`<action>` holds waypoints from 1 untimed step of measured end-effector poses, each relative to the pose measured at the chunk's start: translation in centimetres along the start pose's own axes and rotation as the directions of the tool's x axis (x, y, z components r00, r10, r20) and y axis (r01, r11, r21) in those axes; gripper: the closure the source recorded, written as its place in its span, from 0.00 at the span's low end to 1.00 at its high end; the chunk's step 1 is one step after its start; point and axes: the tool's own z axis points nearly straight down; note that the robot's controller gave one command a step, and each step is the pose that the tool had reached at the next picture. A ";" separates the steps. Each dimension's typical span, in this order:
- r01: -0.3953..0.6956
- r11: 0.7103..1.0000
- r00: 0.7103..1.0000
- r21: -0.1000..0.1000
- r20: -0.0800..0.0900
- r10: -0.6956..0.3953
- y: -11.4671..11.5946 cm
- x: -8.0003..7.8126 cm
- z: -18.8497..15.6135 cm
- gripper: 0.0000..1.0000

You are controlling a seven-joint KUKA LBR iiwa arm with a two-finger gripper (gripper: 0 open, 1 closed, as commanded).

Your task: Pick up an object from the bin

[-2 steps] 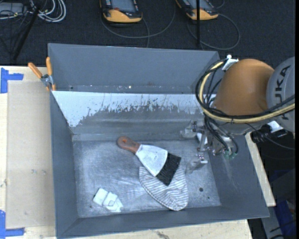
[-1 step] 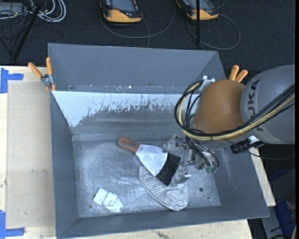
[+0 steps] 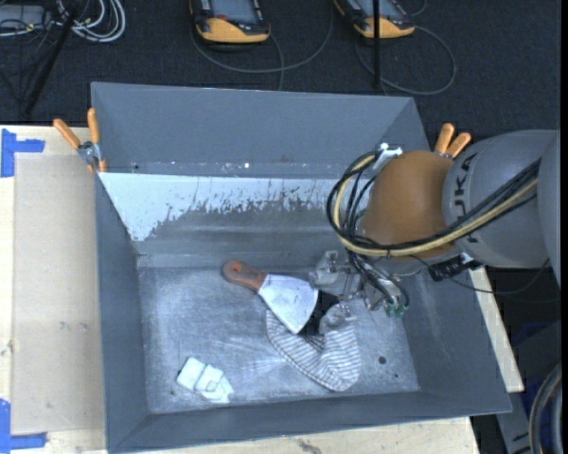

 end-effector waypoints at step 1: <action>0.001 1.000 1.000 0.000 0.000 -0.001 0.0 0.0 0.0 1.00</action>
Offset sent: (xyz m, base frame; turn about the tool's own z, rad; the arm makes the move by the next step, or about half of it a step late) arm -0.0010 -0.0002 0.1060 -0.0908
